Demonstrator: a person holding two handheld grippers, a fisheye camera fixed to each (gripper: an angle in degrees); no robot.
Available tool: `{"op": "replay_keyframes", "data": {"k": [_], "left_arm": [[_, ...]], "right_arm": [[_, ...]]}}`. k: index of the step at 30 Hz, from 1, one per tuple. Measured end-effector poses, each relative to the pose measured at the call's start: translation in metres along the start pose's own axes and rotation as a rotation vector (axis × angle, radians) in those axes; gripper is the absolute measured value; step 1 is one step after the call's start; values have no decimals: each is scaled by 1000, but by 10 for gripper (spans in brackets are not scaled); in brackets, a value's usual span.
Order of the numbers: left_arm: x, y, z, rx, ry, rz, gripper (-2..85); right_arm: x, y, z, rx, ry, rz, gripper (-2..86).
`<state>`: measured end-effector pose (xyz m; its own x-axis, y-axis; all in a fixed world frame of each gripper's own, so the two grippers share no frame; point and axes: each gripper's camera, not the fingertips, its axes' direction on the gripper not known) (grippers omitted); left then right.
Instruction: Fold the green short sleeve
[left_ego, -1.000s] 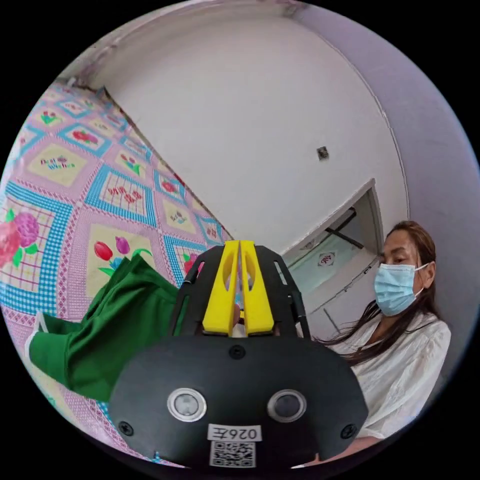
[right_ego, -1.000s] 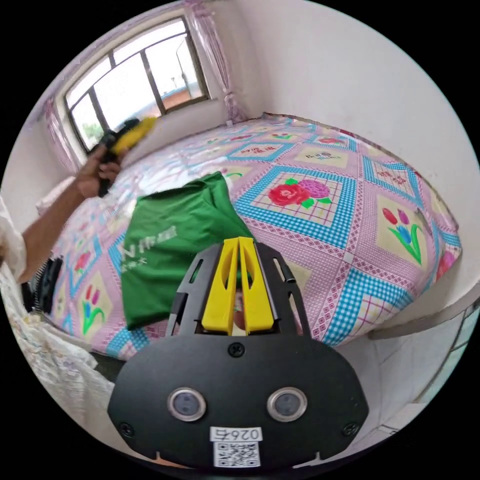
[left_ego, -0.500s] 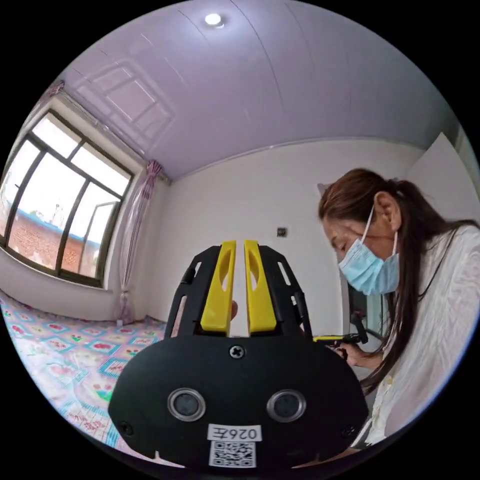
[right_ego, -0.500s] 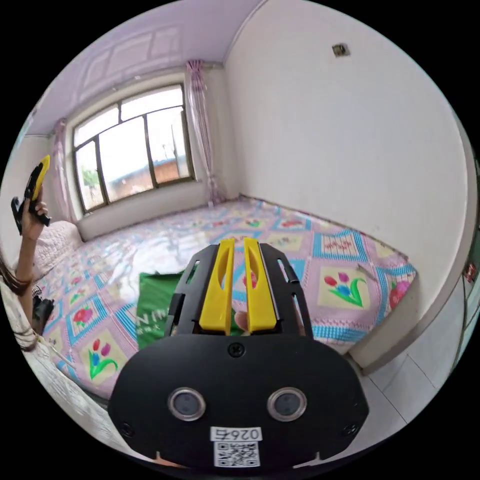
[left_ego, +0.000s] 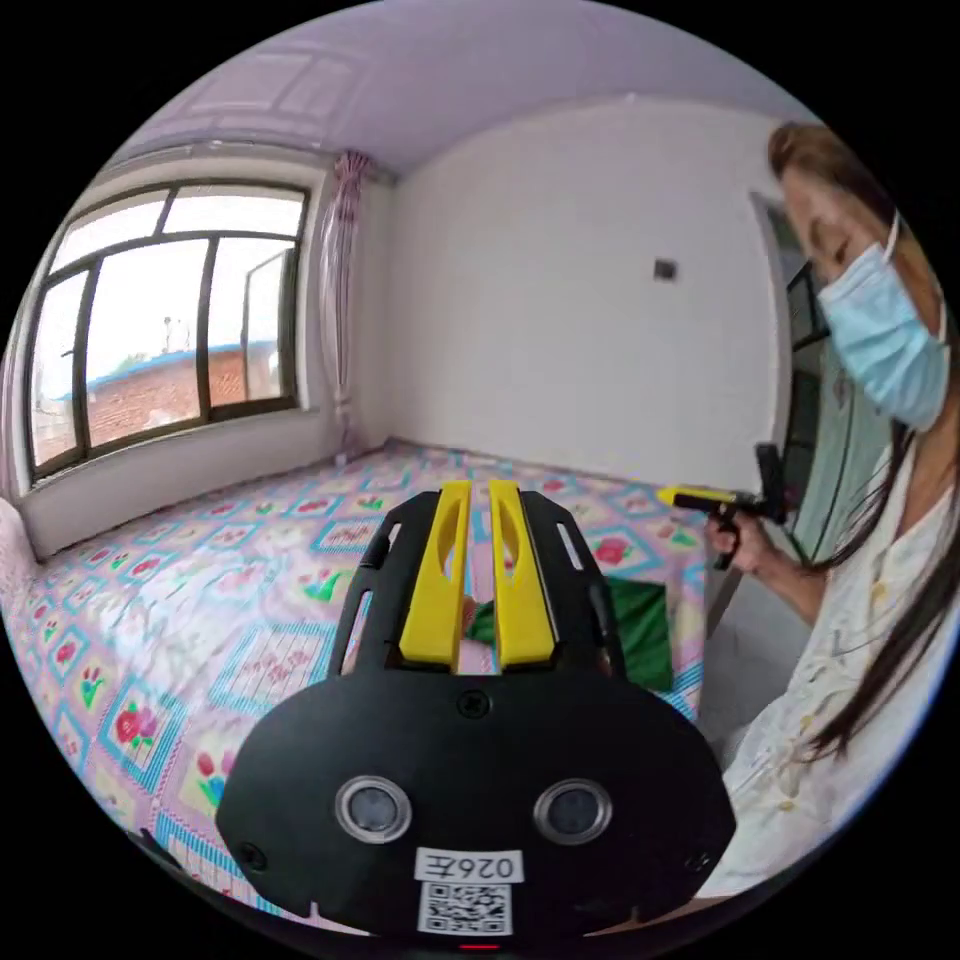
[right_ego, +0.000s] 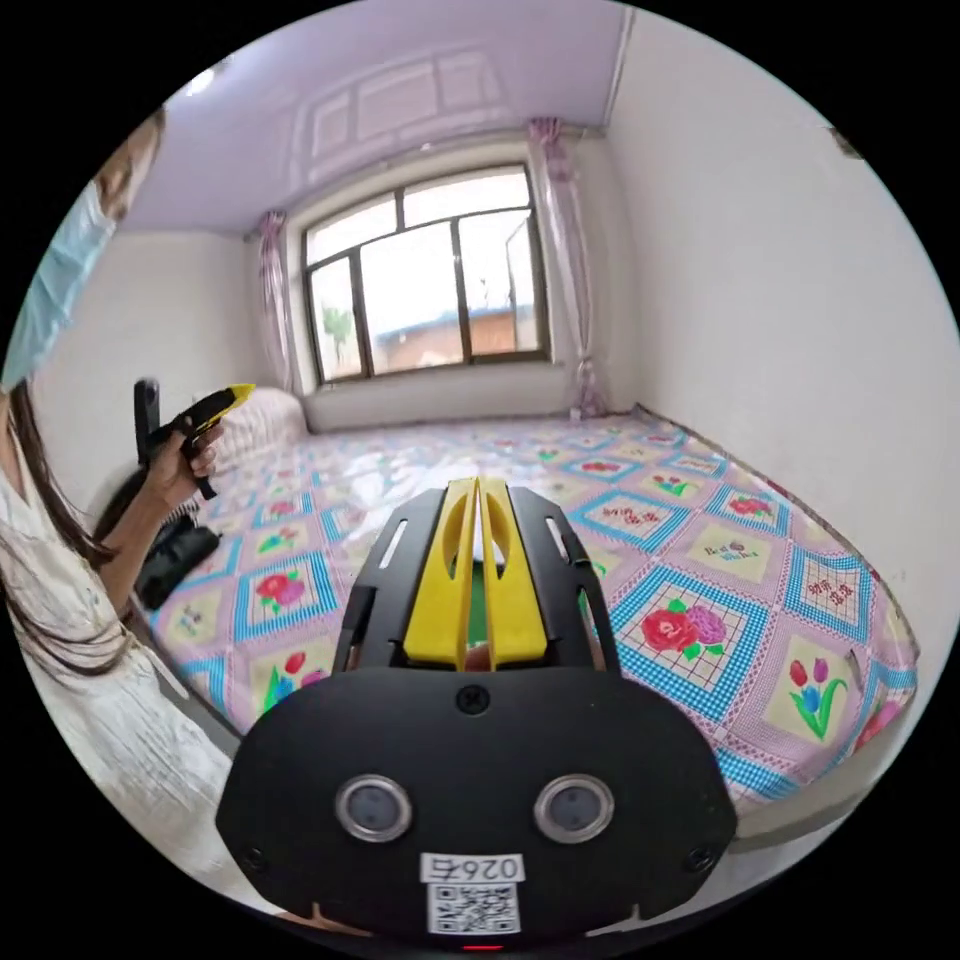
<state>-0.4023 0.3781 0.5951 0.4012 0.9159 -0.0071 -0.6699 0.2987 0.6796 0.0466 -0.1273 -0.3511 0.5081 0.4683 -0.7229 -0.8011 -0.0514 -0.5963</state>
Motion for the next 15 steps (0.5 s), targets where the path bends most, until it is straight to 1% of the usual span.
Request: {"op": "replay_keyframes", "data": {"k": [1, 2, 3, 4, 6, 7, 9, 10, 12, 13, 14, 15], "left_arm": [[2, 1, 24, -56, -24, 8, 81], [5, 5, 70, -150, -50, 14, 106], [4, 9, 115, -234, -45, 7, 111], [1, 11, 136, -273, -40, -9, 113], [-18, 19, 210, -368, 17, -142, 116], [-25, 21, 226, -384, 28, -181, 117], [-51, 30, 278, -446, 28, -323, 121], [-58, 32, 288, -456, 26, -360, 124], [-83, 42, 315, -474, 8, -510, 128], [-87, 43, 319, -471, 5, -539, 128], [-94, 45, 325, -460, 8, -588, 113], [-99, 46, 333, -458, 63, -614, 106]], "right_arm": [[4, -2, 27, -51, 6, -36, -10], [7, -3, 42, -78, 17, -54, -10], [14, -5, 74, -156, 39, -85, -10], [23, -6, 108, -241, 52, -114, -9], [39, -7, 155, -344, 44, -147, -6], [51, -8, 184, -396, 15, -159, -2], [70, -10, 225, -466, -42, -171, 8], [82, -12, 251, -505, -83, -169, 15], [102, -14, 289, -571, -128, -146, 30], [114, -15, 311, -612, -159, -137, 34], [120, -15, 322, -628, -172, -130, 36], [132, -16, 340, -654, -193, -107, 43]]}}
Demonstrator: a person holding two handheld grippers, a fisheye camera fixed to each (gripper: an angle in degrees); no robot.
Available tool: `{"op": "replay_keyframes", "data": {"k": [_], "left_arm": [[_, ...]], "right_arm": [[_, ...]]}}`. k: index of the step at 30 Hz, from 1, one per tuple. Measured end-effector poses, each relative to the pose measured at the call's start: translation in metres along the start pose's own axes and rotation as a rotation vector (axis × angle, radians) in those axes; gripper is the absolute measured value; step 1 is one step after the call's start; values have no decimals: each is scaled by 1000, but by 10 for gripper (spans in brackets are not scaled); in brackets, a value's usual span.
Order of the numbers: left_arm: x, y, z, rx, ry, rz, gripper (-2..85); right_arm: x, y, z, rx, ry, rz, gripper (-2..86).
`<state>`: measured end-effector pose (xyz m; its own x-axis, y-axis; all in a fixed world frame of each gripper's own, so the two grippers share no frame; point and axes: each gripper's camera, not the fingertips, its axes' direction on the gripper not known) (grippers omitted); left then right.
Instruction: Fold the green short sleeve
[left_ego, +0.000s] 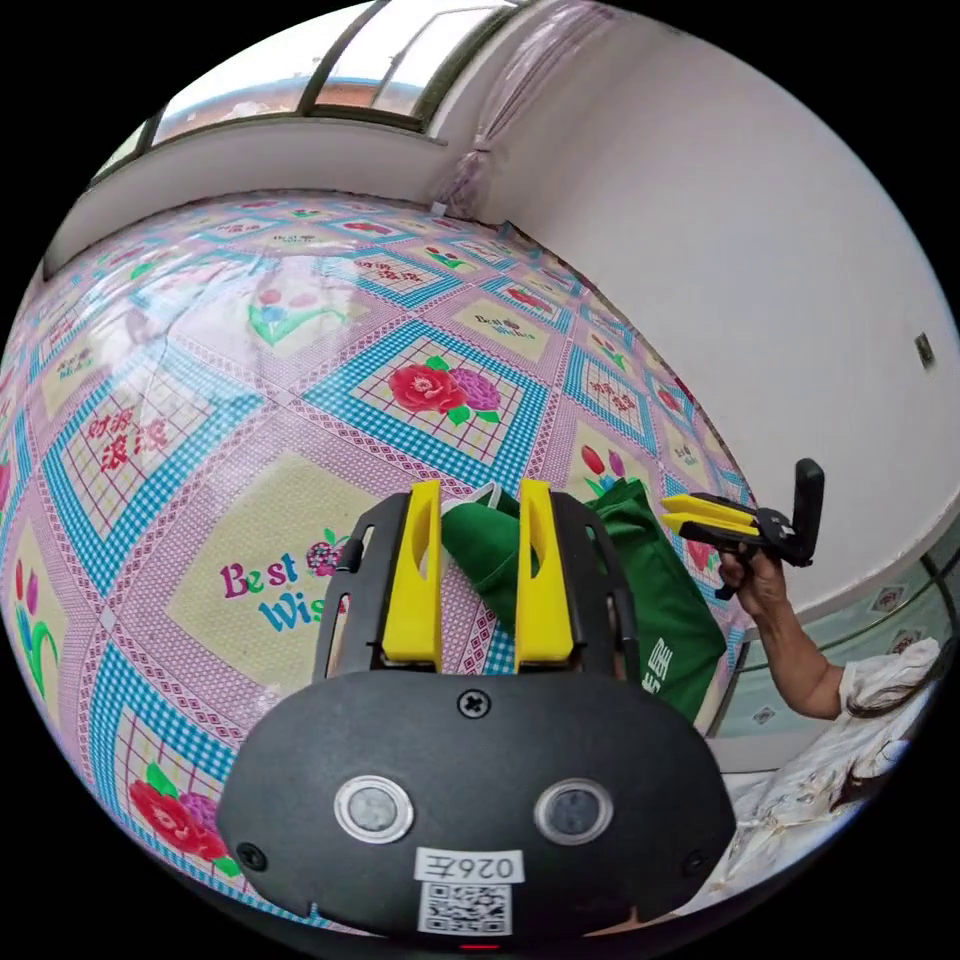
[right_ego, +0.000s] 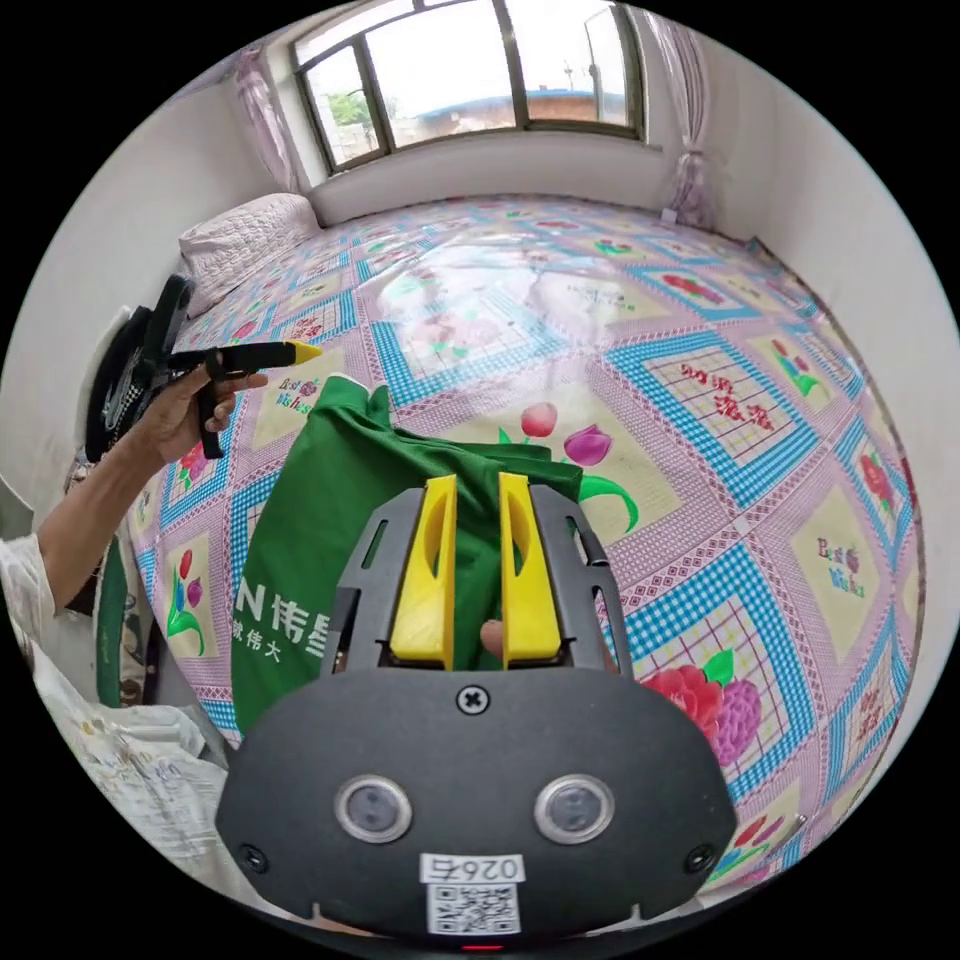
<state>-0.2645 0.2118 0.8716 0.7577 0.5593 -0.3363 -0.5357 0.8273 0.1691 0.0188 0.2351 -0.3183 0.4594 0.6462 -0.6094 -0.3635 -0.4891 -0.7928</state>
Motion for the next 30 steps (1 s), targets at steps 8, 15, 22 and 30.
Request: {"op": "replay_keyframes", "data": {"k": [8, 15, 22, 30], "left_arm": [[13, -36, 42, -170, -76, -17, -5], [10, -52, 46, -171, -203, -2, -9], [46, -37, 2, 91, -220, 106, -10], [22, -65, 46, -87, -283, 23, -9]], "right_arm": [[46, -41, 43, -117, -72, -47, -8], [104, -51, 63, -121, -193, 74, 12], [123, -46, 34, 5, -143, 103, 57], [138, -55, 50, -7, -133, 100, -10]]}}
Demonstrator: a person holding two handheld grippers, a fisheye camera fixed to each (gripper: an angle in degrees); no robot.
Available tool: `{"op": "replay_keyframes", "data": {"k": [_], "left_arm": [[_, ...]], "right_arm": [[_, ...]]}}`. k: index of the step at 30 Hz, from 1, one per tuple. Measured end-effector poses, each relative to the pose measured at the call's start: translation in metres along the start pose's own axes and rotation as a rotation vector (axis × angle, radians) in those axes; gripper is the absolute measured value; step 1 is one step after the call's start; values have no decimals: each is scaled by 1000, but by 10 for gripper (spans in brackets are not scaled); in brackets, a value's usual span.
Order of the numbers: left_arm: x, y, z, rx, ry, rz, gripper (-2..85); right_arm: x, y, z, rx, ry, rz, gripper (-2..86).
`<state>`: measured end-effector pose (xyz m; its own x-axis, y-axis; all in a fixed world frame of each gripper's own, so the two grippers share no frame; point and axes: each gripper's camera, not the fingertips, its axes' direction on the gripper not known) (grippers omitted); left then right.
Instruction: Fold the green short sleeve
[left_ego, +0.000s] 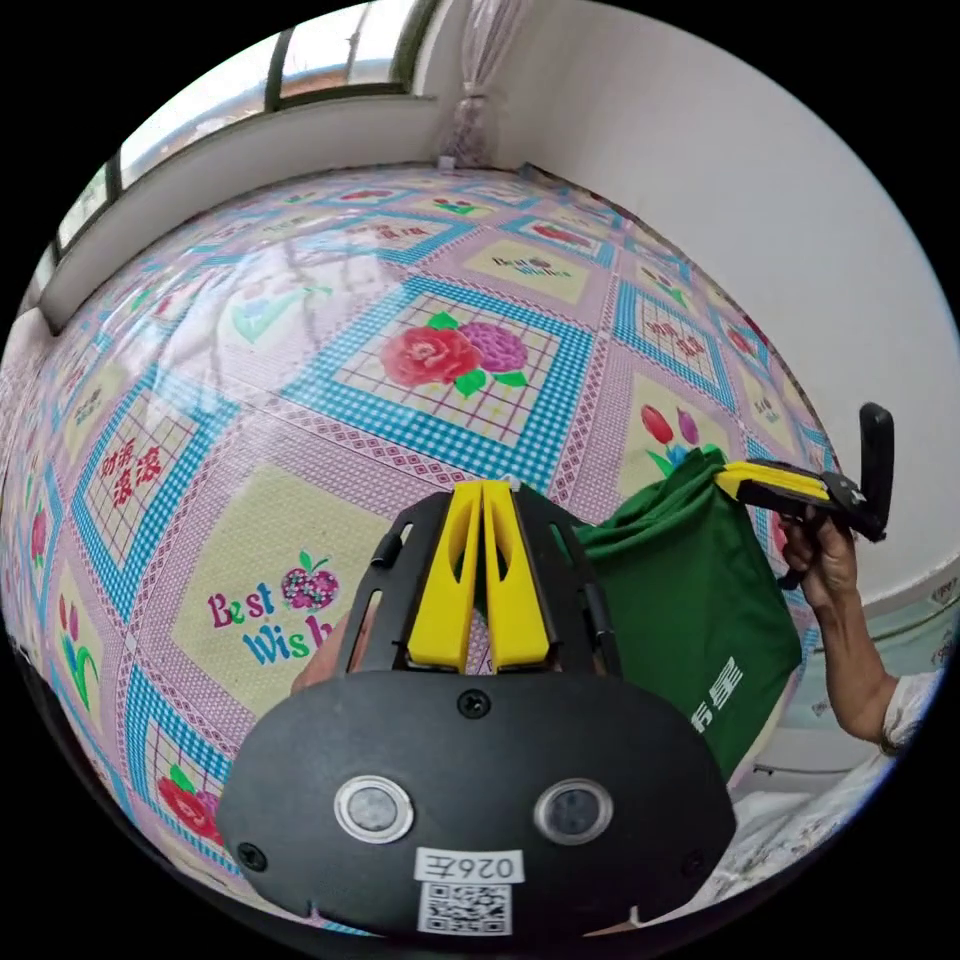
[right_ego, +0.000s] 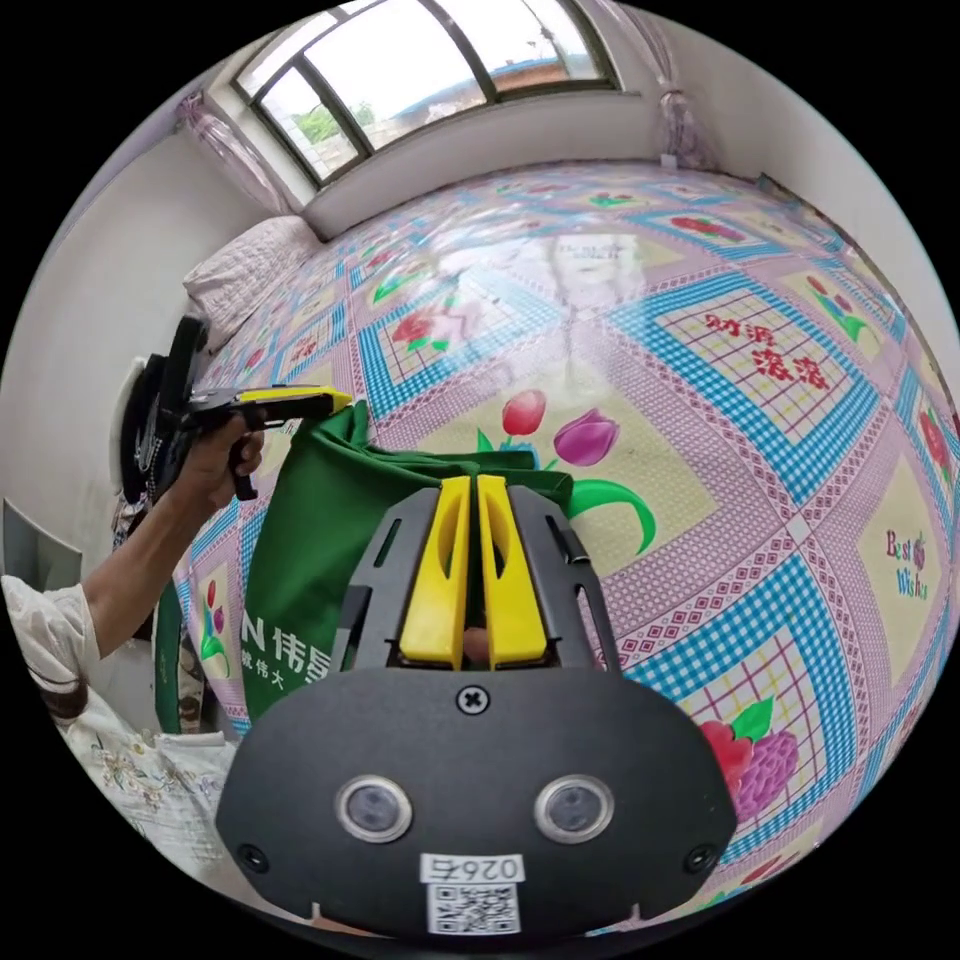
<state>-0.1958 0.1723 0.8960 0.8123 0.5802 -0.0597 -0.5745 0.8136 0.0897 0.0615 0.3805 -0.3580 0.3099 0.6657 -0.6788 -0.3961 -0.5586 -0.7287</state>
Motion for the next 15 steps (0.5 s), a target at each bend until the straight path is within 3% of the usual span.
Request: {"op": "replay_keyframes", "data": {"k": [4, 12, 15], "left_arm": [[-16, 14, -19, 77, 28, -75, -9], [20, 24, -70, 141, 231, 178, -10], [37, 23, -67, 99, 197, 238, -10]], "right_arm": [[23, 8, 2, 11, -45, 56, -6], [30, 17, -30, 107, -37, 78, 25], [11, 15, -38, 131, -23, 7, 13]]}}
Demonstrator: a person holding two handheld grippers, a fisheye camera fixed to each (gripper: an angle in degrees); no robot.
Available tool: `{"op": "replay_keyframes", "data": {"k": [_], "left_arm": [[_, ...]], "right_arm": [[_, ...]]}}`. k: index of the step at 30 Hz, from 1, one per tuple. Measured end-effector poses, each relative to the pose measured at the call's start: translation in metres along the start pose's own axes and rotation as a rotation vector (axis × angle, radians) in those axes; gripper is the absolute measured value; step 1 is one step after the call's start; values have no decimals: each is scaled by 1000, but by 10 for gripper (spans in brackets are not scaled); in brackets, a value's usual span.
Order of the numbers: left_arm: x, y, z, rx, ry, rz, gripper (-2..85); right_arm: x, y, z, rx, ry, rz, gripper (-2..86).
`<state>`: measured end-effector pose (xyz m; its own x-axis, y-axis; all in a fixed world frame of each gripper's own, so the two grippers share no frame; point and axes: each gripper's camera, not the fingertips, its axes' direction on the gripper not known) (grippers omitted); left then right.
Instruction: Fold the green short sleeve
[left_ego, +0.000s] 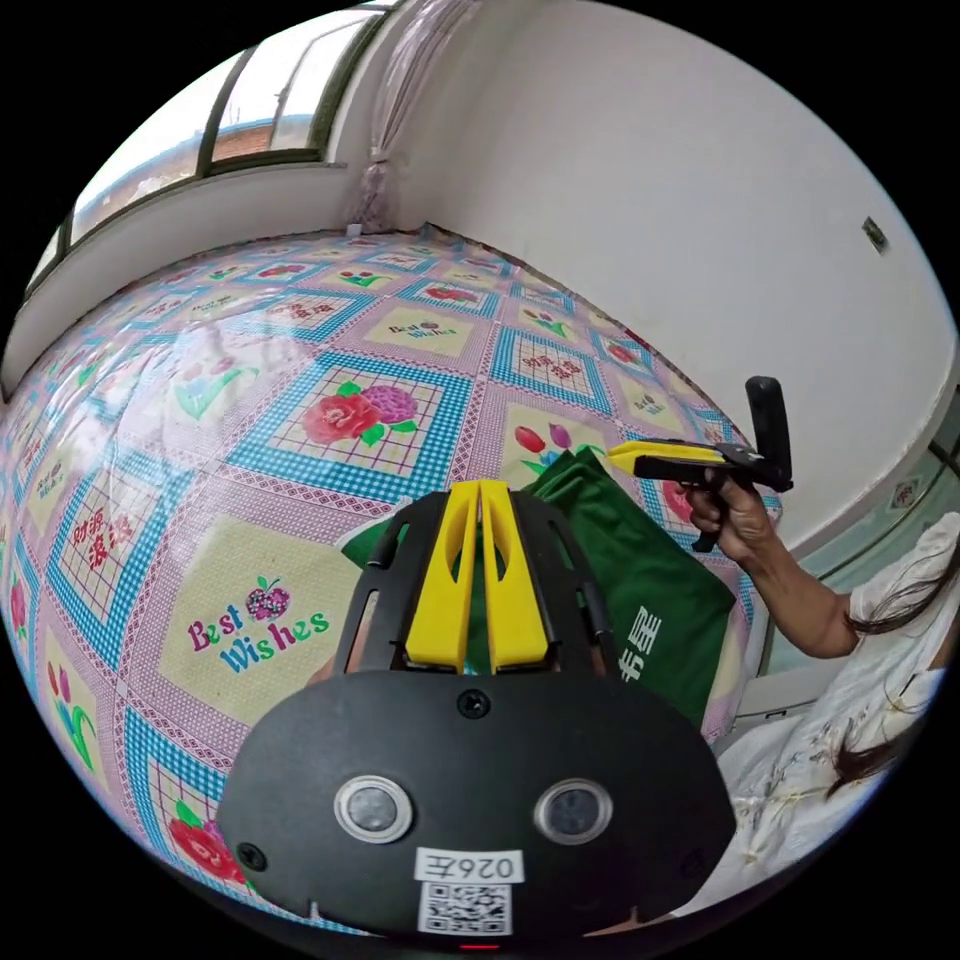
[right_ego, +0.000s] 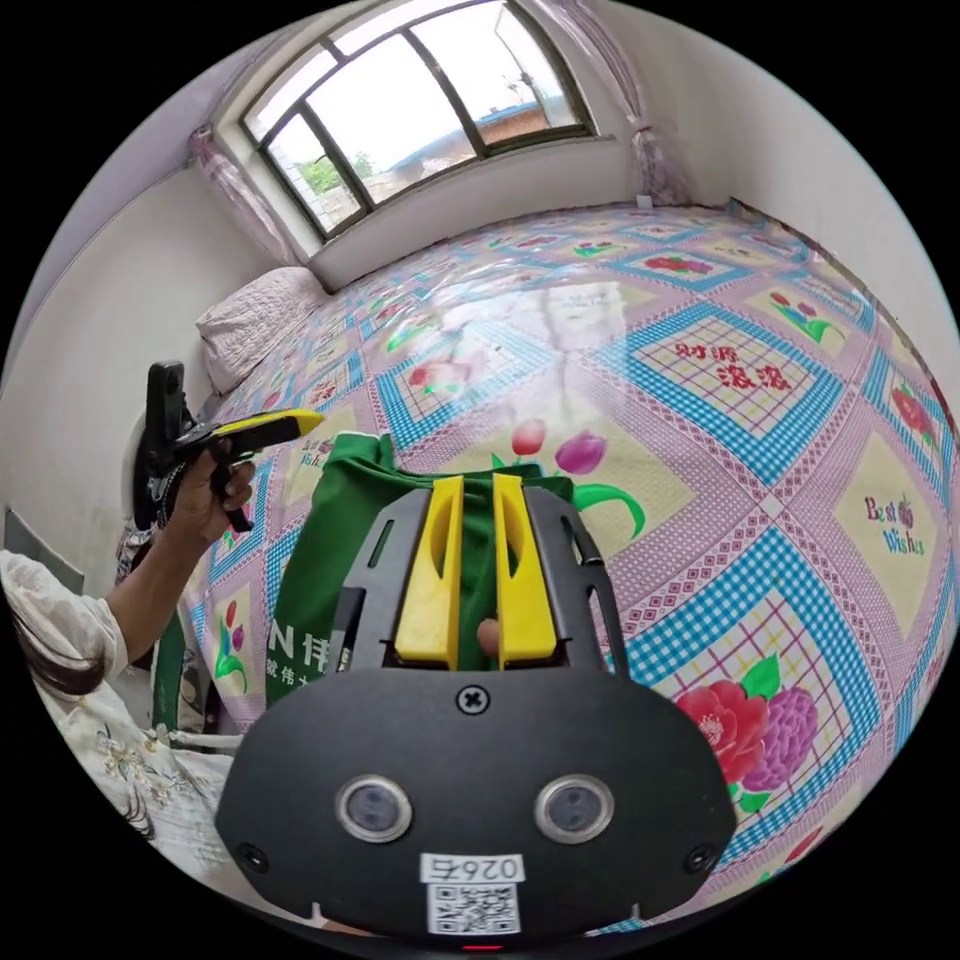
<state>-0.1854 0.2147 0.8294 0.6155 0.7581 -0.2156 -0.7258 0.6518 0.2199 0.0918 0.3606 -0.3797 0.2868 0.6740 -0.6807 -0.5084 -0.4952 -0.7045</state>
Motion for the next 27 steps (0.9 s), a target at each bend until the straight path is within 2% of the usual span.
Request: {"op": "replay_keyframes", "data": {"k": [2, 4, 5, 6, 9, 15, 17, 18, 20, 22, 27], "left_arm": [[5, -10, 22, -93, -27, 35, -10], [6, -19, 59, -266, -131, 84, -10], [1, -21, 80, -366, -242, 91, -10], [-4, -25, 82, -365, -258, 81, -10], [-16, -27, 64, -318, -396, -34, -10], [22, -13, 40, -184, -240, 84, -10], [26, -16, 58, -216, -267, 136, -10], [20, -20, 80, -289, -293, 144, -10], [5, -23, 95, -327, -257, 98, -10], [-6, -24, 79, -285, -232, 29, -10], [-9, 12, 16, -95, -171, -45, -10]], "right_arm": [[-14, -4, 7, -20, -6, -48, 2], [-25, -6, 34, -139, 22, -99, -7], [-25, -5, 41, -177, 34, -103, -8], [-23, 0, 55, -251, 75, -119, -9], [-6, 12, 51, -216, 25, -79, -9], [8, 9, 33, -164, -10, -23, -9], [5, 3, 34, -140, -6, -44, -9], [3, -3, 41, -162, 24, -71, -10], [6, -8, 55, -230, 119, -108, -10], [22, -11, 45, -211, 48, -56, -9], [30, 4, 8, -134, 64, -31, 7]]}}
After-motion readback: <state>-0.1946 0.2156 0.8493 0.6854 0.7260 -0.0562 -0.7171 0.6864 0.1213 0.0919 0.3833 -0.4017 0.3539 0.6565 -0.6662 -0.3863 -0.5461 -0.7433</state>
